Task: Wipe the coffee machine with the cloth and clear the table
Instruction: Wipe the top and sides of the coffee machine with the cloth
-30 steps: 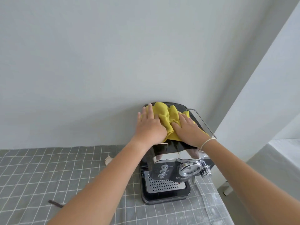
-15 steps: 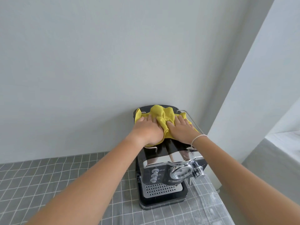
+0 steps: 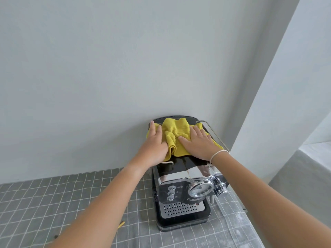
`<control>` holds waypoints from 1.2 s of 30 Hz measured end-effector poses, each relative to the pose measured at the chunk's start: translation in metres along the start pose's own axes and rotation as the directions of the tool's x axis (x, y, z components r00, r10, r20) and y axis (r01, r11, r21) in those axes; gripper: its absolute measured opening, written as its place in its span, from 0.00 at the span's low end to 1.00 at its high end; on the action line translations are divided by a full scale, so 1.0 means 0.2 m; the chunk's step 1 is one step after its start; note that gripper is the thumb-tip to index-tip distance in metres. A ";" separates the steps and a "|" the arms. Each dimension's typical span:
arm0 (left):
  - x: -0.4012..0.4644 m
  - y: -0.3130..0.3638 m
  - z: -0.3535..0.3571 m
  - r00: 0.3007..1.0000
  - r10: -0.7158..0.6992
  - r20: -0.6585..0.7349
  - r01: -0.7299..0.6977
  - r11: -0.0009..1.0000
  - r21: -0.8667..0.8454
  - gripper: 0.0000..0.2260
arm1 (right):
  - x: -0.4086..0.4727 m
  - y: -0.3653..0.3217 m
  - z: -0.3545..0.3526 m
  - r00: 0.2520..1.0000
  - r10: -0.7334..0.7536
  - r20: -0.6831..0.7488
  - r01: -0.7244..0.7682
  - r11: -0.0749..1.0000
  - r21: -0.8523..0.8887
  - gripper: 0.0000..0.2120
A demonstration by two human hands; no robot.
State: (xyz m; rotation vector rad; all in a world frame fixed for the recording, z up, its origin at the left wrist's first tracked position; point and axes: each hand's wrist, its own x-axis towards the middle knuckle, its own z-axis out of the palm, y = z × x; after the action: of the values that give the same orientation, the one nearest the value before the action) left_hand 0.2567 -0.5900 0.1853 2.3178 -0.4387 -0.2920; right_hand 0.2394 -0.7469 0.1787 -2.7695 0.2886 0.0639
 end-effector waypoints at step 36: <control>0.03 -0.28 0.27 0.992 -0.081 -0.101 -0.045 0.512 -0.858 0.44 | 0.02 -0.07 0.03 0.995 -0.086 -0.046 0.084 0.995 -0.045 0.36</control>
State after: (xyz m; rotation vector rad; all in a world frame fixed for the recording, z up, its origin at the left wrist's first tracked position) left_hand 0.2574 -0.5901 0.1075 1.3170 -0.1272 -0.2791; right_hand 0.2467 -0.7316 0.1769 -2.8254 0.1838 -0.0173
